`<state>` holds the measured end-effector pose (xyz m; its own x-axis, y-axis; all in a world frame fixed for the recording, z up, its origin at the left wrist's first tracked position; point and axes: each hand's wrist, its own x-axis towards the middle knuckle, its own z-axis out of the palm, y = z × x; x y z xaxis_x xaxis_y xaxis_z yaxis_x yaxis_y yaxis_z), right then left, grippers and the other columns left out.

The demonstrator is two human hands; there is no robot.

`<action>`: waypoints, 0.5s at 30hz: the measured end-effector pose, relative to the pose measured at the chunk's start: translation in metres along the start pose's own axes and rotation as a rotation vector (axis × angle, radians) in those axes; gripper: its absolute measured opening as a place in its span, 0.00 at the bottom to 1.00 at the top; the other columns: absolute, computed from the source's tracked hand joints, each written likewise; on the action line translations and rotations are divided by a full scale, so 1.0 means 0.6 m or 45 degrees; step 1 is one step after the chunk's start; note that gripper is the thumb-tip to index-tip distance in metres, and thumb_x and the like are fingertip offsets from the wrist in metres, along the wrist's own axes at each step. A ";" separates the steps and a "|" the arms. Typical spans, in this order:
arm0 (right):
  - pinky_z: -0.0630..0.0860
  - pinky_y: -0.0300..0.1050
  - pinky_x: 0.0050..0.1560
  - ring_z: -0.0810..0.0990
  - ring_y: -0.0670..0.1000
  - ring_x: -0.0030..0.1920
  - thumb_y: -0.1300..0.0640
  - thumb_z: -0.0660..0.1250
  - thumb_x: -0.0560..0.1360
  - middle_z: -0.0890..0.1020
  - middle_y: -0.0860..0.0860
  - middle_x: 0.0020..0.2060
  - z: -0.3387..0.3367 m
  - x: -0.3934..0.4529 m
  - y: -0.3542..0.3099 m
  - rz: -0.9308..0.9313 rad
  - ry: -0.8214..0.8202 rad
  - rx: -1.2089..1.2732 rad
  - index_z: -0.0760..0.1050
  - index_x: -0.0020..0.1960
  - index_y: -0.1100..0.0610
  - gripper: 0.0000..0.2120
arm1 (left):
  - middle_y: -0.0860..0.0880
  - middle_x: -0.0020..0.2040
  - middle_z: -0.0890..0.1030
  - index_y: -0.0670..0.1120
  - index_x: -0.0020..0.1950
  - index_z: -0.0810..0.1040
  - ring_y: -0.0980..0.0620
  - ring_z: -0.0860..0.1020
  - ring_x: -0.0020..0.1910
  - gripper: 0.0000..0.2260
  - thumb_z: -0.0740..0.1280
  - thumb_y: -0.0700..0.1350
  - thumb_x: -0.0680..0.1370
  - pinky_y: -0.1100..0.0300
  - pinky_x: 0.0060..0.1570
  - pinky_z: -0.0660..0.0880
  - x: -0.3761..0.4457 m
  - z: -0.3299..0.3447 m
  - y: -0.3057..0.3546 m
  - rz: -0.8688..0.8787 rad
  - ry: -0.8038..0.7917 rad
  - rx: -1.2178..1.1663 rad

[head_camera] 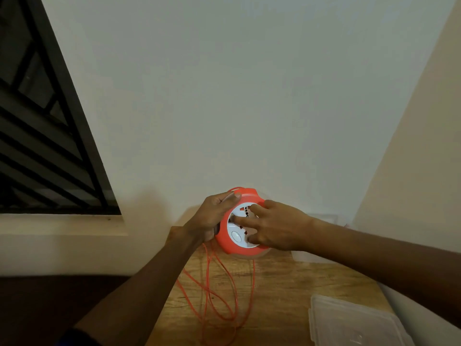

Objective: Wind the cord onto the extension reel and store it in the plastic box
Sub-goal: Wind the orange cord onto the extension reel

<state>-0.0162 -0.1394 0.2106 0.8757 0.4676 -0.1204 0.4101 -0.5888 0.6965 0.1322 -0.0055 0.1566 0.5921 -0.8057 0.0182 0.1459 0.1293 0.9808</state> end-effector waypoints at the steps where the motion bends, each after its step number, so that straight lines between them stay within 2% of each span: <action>1: 0.76 0.56 0.52 0.75 0.61 0.60 0.53 0.68 0.76 0.65 0.57 0.74 0.001 0.000 -0.003 0.003 -0.013 -0.044 0.79 0.58 0.46 0.11 | 0.39 0.54 0.87 0.45 0.59 0.85 0.42 0.87 0.48 0.13 0.68 0.51 0.83 0.51 0.44 0.85 0.000 -0.001 0.002 0.005 -0.008 0.027; 3: 0.74 0.56 0.54 0.74 0.61 0.59 0.51 0.65 0.77 0.66 0.57 0.74 0.004 0.000 -0.007 0.001 0.005 -0.120 0.79 0.58 0.44 0.10 | 0.40 0.55 0.87 0.47 0.59 0.86 0.40 0.87 0.50 0.15 0.69 0.55 0.80 0.48 0.48 0.85 0.001 -0.004 0.005 0.001 -0.029 0.092; 5: 0.72 0.56 0.53 0.74 0.60 0.59 0.50 0.67 0.76 0.67 0.56 0.73 0.006 -0.002 -0.008 0.000 0.019 -0.143 0.78 0.57 0.43 0.11 | 0.40 0.56 0.87 0.49 0.59 0.86 0.39 0.87 0.50 0.17 0.70 0.58 0.78 0.47 0.49 0.85 0.000 -0.008 0.011 -0.017 -0.053 0.128; 10: 0.71 0.56 0.53 0.72 0.61 0.58 0.48 0.74 0.70 0.71 0.59 0.68 0.005 0.002 -0.002 0.099 0.055 -0.141 0.75 0.63 0.43 0.22 | 0.44 0.54 0.88 0.55 0.56 0.87 0.43 0.88 0.48 0.10 0.70 0.55 0.80 0.52 0.44 0.84 0.006 -0.007 0.035 -0.011 -0.082 0.189; 13: 0.72 0.57 0.53 0.72 0.62 0.58 0.49 0.74 0.70 0.72 0.61 0.66 0.001 0.003 -0.003 0.120 0.092 -0.099 0.75 0.64 0.45 0.23 | 0.47 0.53 0.89 0.55 0.58 0.85 0.43 0.88 0.49 0.10 0.71 0.56 0.79 0.53 0.45 0.84 0.011 -0.004 0.044 -0.030 -0.052 0.287; 15: 0.71 0.58 0.53 0.71 0.62 0.58 0.50 0.72 0.72 0.73 0.62 0.65 -0.002 0.003 -0.003 0.098 0.110 -0.090 0.75 0.63 0.44 0.20 | 0.48 0.51 0.89 0.58 0.54 0.87 0.46 0.88 0.47 0.07 0.70 0.56 0.80 0.56 0.43 0.84 0.011 -0.003 0.047 -0.028 -0.068 0.349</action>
<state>-0.0157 -0.1363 0.2099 0.8772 0.4800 -0.0053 0.3211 -0.5785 0.7498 0.1415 -0.0062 0.1839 0.5477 -0.8367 -0.0010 -0.0658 -0.0443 0.9969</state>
